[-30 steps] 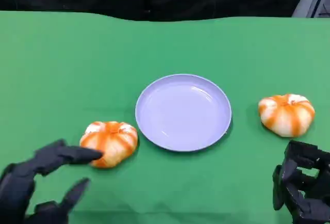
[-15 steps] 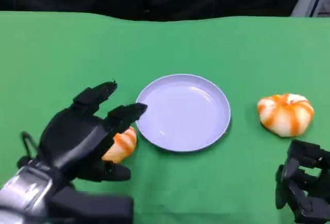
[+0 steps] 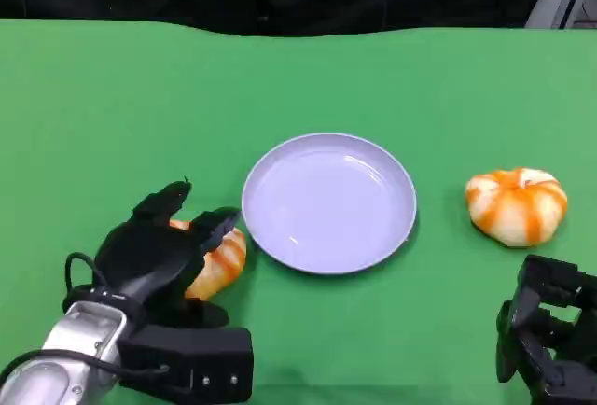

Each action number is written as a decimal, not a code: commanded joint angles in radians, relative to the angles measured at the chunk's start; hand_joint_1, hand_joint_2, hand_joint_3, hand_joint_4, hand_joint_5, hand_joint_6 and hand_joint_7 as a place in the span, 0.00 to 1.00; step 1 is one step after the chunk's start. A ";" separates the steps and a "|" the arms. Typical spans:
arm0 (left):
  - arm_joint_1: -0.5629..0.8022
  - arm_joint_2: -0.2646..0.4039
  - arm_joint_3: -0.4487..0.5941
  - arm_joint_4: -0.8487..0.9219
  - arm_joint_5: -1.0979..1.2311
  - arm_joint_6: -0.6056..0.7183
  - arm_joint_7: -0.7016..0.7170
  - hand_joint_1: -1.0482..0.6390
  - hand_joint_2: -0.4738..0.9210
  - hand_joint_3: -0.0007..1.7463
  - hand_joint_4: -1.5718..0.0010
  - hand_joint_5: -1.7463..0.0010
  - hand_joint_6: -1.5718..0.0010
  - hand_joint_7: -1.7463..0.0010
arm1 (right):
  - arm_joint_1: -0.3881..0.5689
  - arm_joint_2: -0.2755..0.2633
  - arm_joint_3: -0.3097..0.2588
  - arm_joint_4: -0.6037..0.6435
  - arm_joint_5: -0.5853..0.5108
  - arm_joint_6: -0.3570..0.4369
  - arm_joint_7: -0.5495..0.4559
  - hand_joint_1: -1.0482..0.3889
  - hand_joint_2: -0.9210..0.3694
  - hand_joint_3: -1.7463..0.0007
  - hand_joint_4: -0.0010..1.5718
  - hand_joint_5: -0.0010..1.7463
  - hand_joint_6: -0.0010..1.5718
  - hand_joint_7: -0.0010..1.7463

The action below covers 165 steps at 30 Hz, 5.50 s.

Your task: Grasp the bread from the table and place it into the plate.

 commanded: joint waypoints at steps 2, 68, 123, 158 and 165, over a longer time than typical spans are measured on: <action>-0.002 0.010 -0.034 0.009 0.008 0.153 0.038 0.06 1.00 0.21 1.00 1.00 0.86 1.00 | -0.001 -0.012 -0.014 0.003 0.006 -0.006 0.006 0.64 0.39 0.27 0.59 0.96 0.56 0.83; -0.114 -0.021 -0.196 0.253 -0.237 0.238 0.099 0.57 1.00 0.02 0.36 0.95 0.43 0.97 | 0.028 -0.021 -0.014 -0.053 0.012 0.004 0.019 0.62 0.36 0.27 0.57 0.98 0.54 0.85; -0.556 -0.326 -0.227 0.744 -0.307 0.010 0.294 0.45 1.00 0.11 0.68 0.53 0.63 0.90 | 0.085 0.007 0.015 -0.135 0.014 0.011 -0.013 0.62 0.35 0.30 0.56 0.99 0.53 0.85; -0.334 -0.113 -0.195 0.164 -0.416 0.083 -0.226 0.00 1.00 0.38 1.00 1.00 0.90 0.96 | 0.078 0.010 0.026 -0.113 0.005 -0.022 -0.009 0.66 0.34 0.28 0.57 0.97 0.54 0.83; -0.325 -0.144 -0.167 0.185 -0.413 0.046 -0.081 0.00 1.00 0.33 0.89 0.98 0.39 0.96 | 0.081 0.008 0.031 -0.120 0.001 -0.018 -0.015 0.66 0.33 0.29 0.56 0.98 0.53 0.85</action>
